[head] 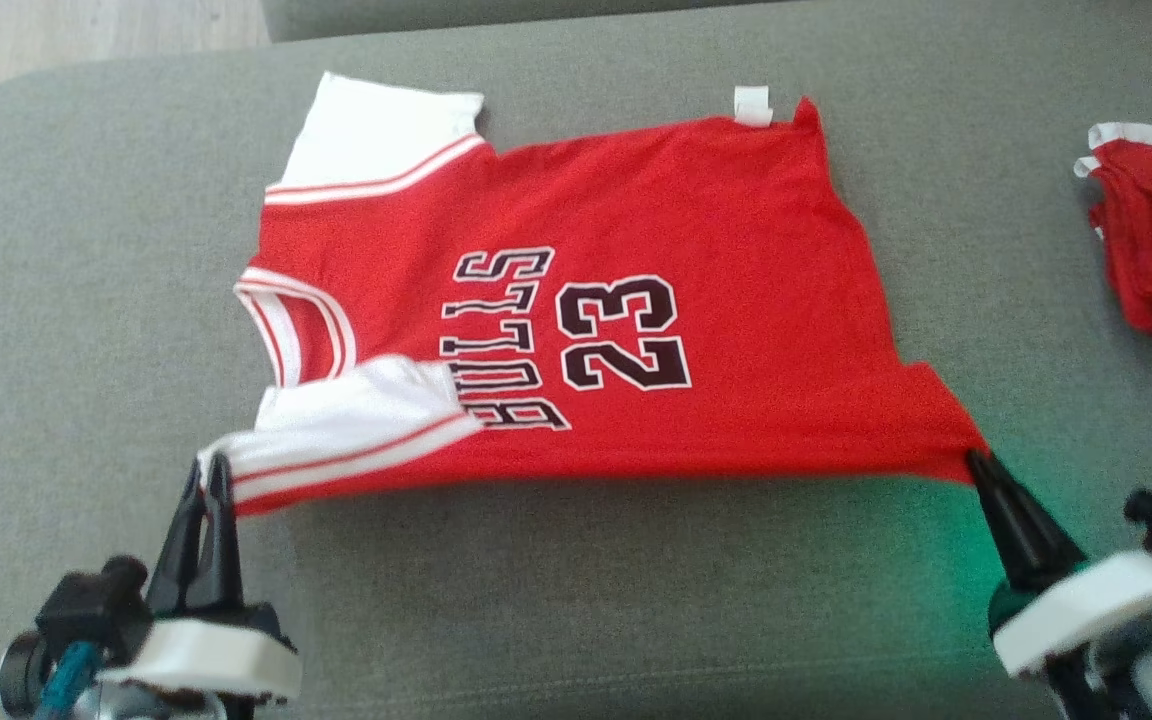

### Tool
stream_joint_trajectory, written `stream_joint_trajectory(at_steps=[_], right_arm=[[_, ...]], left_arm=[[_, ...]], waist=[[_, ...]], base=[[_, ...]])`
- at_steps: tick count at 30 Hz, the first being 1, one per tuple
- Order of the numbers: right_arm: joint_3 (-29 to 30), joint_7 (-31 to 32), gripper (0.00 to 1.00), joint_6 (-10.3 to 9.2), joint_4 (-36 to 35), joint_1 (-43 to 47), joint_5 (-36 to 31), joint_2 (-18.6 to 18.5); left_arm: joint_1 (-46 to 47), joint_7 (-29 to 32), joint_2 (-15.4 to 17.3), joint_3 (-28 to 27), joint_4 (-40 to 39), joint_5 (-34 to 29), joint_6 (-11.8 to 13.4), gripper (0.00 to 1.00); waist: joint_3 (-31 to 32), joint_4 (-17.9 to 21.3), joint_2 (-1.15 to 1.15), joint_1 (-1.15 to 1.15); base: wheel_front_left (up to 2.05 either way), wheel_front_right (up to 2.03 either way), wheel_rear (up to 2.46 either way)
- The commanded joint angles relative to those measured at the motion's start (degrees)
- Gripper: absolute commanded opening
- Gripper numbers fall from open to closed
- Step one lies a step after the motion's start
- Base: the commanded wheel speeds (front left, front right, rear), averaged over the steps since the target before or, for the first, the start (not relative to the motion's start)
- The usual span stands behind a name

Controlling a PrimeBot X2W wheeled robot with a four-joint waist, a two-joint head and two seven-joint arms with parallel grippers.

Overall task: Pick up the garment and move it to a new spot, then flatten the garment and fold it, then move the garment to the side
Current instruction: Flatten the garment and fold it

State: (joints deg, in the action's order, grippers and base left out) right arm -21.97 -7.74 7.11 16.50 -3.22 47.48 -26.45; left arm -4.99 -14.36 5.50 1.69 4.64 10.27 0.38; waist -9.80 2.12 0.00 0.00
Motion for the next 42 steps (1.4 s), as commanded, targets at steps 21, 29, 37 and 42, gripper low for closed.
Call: stream_joint_trajectory(at_steps=[21, 29, 37, 42], right_arm=[[12.54, 20.97, 0.00, 0.37, -11.59, -2.99, -12.87, 6.99], [8.24, 21.47, 0.00, 0.37, -4.89, -12.42, -11.53, 5.78], [5.42, 13.11, 1.00, 0.37, -1.15, -14.95, -10.60, 5.97], [7.28, 0.63, 1.00, 0.37, -3.99, -12.45, -17.42, 5.35]], left_arm=[[10.59, 5.00, 5.01, 0.29, 1.94, 0.25, -2.94, 0.00], [18.12, 4.47, 5.45, 1.73, 9.35, 0.93, -4.44, 0.00], [20.28, 4.77, 4.44, 2.04, 16.56, 3.03, -4.69, 1.00], [18.13, 1.02, 3.05, 0.85, 14.30, 2.39, -1.25, 1.00]], waist=[[-3.90, 1.10, 0.00, 0.00], [-7.23, 0.13, 0.00, 0.00], [-7.50, -0.34, 0.00, 0.00], [-6.20, -0.47, 0.00, 0.00]], base=[[0.00, 0.00, 0.00], [0.00, 0.00, 0.00], [0.00, 0.00, 0.00], [0.00, 0.00, 0.00]])
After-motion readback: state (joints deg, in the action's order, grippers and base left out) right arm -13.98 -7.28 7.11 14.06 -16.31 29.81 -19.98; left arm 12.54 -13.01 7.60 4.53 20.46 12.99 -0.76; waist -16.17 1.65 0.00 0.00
